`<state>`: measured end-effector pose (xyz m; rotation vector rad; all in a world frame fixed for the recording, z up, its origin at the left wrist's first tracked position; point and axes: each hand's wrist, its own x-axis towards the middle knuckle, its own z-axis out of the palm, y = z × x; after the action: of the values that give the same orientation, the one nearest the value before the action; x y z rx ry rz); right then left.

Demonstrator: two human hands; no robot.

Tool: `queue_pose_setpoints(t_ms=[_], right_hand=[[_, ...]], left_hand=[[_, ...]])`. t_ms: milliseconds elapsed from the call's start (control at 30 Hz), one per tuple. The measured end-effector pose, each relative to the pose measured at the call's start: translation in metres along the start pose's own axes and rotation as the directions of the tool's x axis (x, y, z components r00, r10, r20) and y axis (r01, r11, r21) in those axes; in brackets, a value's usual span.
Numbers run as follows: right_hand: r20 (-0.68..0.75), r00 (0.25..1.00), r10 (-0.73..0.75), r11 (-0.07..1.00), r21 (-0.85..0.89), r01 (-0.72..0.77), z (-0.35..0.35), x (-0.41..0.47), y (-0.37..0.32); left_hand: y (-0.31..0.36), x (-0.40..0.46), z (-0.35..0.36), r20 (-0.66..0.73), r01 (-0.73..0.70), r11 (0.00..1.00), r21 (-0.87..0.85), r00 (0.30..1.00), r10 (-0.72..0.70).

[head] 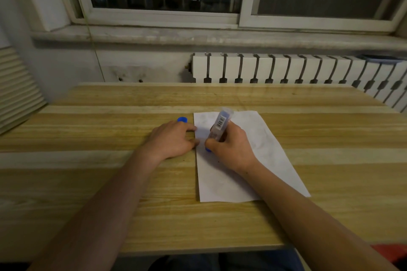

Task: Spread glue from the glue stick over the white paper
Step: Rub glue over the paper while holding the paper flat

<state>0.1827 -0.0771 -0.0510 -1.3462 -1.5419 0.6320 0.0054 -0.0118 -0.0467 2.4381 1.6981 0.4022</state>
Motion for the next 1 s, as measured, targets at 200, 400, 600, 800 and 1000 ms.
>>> queue_pose_setpoints(t_ms=[200, 400, 600, 800, 1000], right_hand=[[-0.028, 0.999, 0.026, 0.998, -0.064, -0.028, -0.006, 0.003, 0.006], [-0.066, 0.995, 0.074, 0.993, -0.090, -0.080, -0.013, 0.003, 0.008], [-0.087, 0.992, 0.090, 0.988, -0.114, -0.100, -0.018, 0.004, 0.011], [-0.142, 0.982, 0.123, 0.987, -0.088, -0.136, -0.026, 0.002, 0.013], [-0.182, 0.973, 0.143, 0.982, -0.099, -0.163, -0.038, 0.001, 0.016]], left_hand=[[0.001, 0.000, 0.000, -0.008, 0.000, 1.000, -0.001, 1.000, 0.000], [-0.001, 0.000, 0.002, -0.007, 0.009, 1.000, -0.012, 1.000, -0.009], [-0.004, 0.002, 0.004, -0.001, 0.010, 1.000, -0.030, 1.000, -0.010], [-0.004, 0.002, 0.003, 0.008, 0.005, 0.999, -0.037, 1.000, -0.005], [-0.004, 0.001, 0.003, -0.007, 0.000, 0.999, -0.042, 1.000, 0.000]])
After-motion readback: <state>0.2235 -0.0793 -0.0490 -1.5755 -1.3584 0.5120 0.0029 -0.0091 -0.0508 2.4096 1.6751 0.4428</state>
